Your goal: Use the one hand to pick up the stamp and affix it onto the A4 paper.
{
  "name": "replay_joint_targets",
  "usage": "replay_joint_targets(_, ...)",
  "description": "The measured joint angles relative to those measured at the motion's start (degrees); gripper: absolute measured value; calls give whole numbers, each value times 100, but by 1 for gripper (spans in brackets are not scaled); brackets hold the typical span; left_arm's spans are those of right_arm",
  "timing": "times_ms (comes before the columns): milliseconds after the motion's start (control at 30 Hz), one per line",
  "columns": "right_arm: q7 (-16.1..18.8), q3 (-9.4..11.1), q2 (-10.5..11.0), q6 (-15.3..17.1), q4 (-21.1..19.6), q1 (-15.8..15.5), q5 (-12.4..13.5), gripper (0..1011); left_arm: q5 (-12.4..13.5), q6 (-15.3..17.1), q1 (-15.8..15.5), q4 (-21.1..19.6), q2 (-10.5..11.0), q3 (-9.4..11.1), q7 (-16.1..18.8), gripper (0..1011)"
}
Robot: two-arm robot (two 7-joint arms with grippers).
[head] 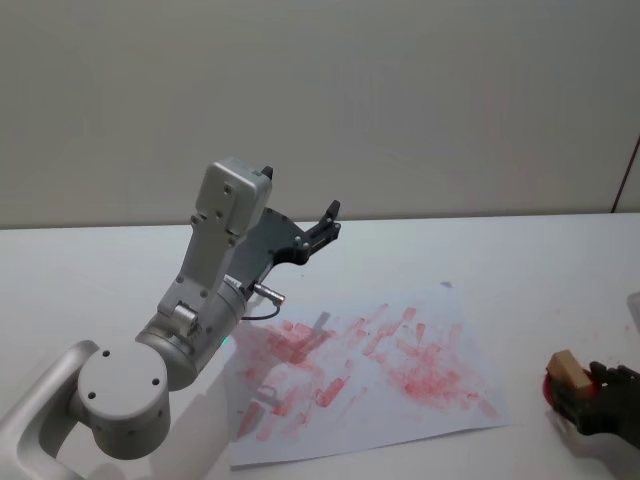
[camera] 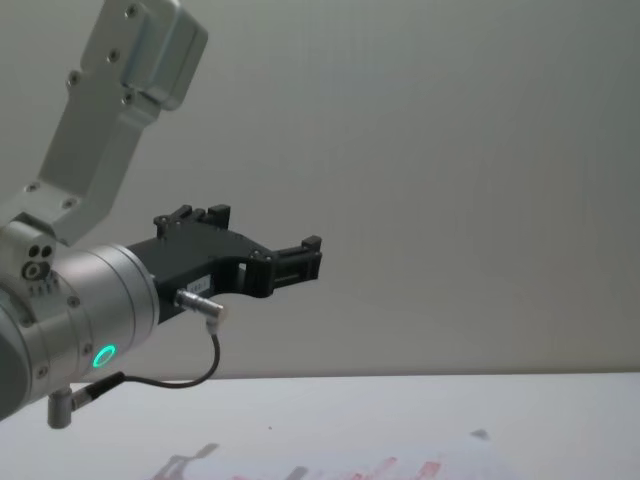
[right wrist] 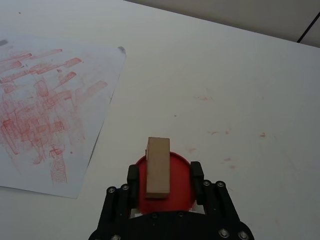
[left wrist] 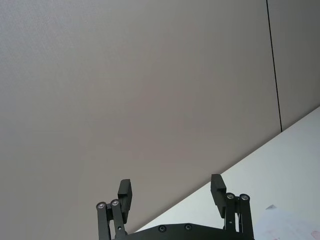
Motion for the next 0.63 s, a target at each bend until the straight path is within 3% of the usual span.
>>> replay_joint_targets(400, -32, 5, 5, -6, -18, -24, -11, 932, 0, 0, 0, 0, 0, 0, 0, 1001)
replay_joint_targets(500, -37, 5, 6, -6, -21, -27, -14, 992, 0, 0, 0, 0, 0, 0, 0, 1001)
replay_joint_targets(633, -40, 5, 6, -6, -23, -29, -16, 1001, 0, 0, 0, 0, 0, 0, 0, 1001)
